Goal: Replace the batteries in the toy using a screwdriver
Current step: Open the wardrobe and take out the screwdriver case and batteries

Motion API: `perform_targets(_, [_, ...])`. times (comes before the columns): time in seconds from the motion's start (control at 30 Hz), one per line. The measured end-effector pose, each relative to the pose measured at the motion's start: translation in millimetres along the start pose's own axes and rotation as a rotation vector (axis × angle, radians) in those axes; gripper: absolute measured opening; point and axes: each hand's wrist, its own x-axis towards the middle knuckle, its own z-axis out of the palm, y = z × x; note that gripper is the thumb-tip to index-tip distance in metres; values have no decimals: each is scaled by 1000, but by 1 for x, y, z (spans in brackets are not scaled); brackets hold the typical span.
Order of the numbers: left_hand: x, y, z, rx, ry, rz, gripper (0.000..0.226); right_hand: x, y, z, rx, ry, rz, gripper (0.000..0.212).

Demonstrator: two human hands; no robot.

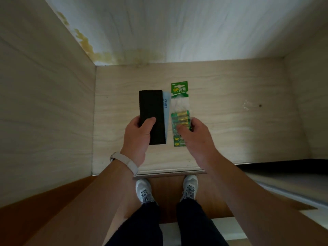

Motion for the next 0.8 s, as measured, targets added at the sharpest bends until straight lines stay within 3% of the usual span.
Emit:
perform_targets(0.4, [-115,65,-37,-116,65,65,25,-106,-79,-17,17,-21,-105,8])
perform_targets(0.8, [-215,102,-19,-233,347,218,13,-140,-156,-54,-121,-323,-362,8])
